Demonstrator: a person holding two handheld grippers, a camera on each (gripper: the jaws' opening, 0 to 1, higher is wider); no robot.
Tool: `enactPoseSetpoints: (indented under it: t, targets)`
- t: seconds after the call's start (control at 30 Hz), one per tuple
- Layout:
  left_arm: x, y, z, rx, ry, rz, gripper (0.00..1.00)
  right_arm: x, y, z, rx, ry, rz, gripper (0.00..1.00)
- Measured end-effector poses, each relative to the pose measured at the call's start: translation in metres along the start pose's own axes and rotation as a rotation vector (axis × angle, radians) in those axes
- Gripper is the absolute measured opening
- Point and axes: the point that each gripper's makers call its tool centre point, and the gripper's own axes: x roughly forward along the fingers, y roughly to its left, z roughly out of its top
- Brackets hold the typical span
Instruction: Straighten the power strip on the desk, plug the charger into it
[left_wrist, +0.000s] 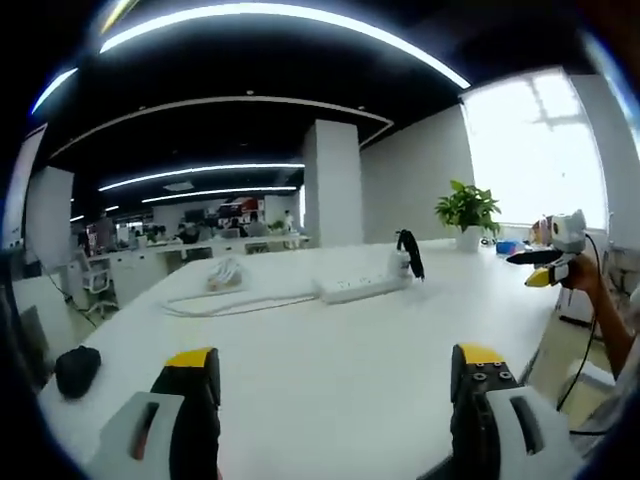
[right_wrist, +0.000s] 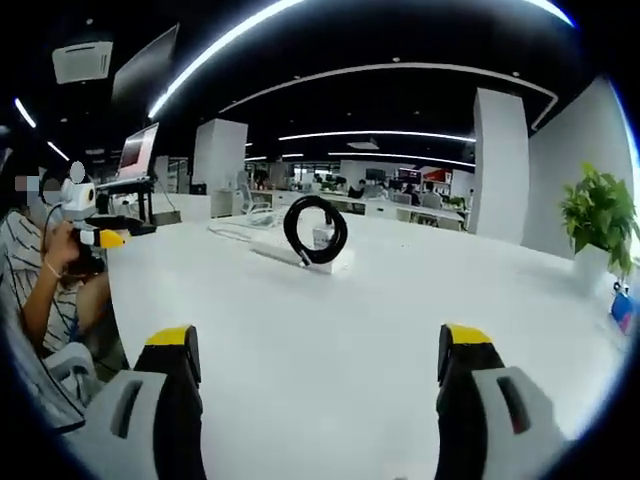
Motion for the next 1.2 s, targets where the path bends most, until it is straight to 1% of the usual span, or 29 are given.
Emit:
enactPoseSetpoints:
  t: [0.1,0.23,0.33,0.43,0.5,0.53,0.57,0.6,0.67,0.73,0.8,0.83,0.87,0.9,0.97,1.03,1.1,1.13,1.2]
  targets:
    - [-0.004,0.001,-0.009,0.013,0.026,0.017,0.98,0.0,0.004,-0.003,0.012,-0.005,0.008,0.99]
    - [-0.008,0.0,-0.012,0.004,0.026,0.013,0.98,0.002,0.008,-0.008,0.03,-0.007,0.018,0.99]
    - [-0.006,0.005,-0.012,0.003,0.022,0.012,0.98,0.004,0.008,-0.01,0.04,-0.003,0.008,0.99]
    - [-0.001,0.012,-0.013,-0.003,0.026,0.001,0.98,0.004,0.006,-0.013,0.041,0.018,-0.026,0.99]
    - [0.003,0.018,-0.011,-0.007,0.023,-0.013,0.98,0.003,0.004,-0.014,0.022,0.042,-0.055,0.99]
    - [0.006,0.022,-0.009,-0.013,0.022,-0.016,0.98,0.002,0.002,-0.017,0.001,0.07,-0.064,1.0]
    - [0.01,0.026,-0.007,-0.022,0.025,-0.014,0.98,0.003,-0.001,-0.017,-0.01,0.088,-0.079,1.0]
    - [0.011,0.03,-0.005,-0.029,0.032,-0.005,0.98,0.004,-0.004,-0.015,-0.017,0.092,-0.093,1.0]
    - [0.01,0.032,-0.003,-0.033,0.039,0.01,0.98,0.005,-0.008,-0.013,-0.01,0.083,-0.093,1.0]
    - [0.005,0.034,0.002,-0.026,0.015,0.049,0.98,0.007,-0.006,-0.008,0.022,0.05,-0.072,1.0]
    - [0.0,0.031,0.002,-0.012,-0.009,0.077,0.98,0.008,-0.004,-0.006,0.033,0.025,-0.042,1.0]
    - [-0.001,0.028,0.0,-0.012,-0.013,0.086,0.98,0.009,-0.004,-0.006,0.031,0.02,-0.032,1.0]
    - [-0.001,0.026,-0.003,-0.015,-0.01,0.089,0.98,0.01,-0.003,-0.006,0.028,0.018,-0.025,1.0]
    - [-0.001,0.024,-0.009,-0.036,0.009,0.094,0.98,0.011,-0.002,-0.007,0.025,0.023,-0.01,1.0]
    - [0.001,0.019,-0.012,-0.049,0.027,0.079,0.98,0.011,-0.001,-0.01,0.024,0.033,0.001,1.0]
    - [0.001,0.017,-0.013,-0.055,0.038,0.062,0.98,0.009,0.001,-0.015,0.024,0.041,0.002,1.0]
    - [0.0,0.018,-0.013,-0.051,0.035,0.059,0.98,0.008,0.002,-0.017,0.028,0.042,-0.003,0.99]
    - [-0.001,0.02,-0.012,-0.047,0.031,0.06,0.98,0.004,0.002,-0.021,0.045,0.046,-0.015,0.99]
    - [-0.003,0.021,-0.011,-0.047,0.03,0.057,0.98,0.001,0.001,-0.023,0.062,0.045,-0.033,0.99]
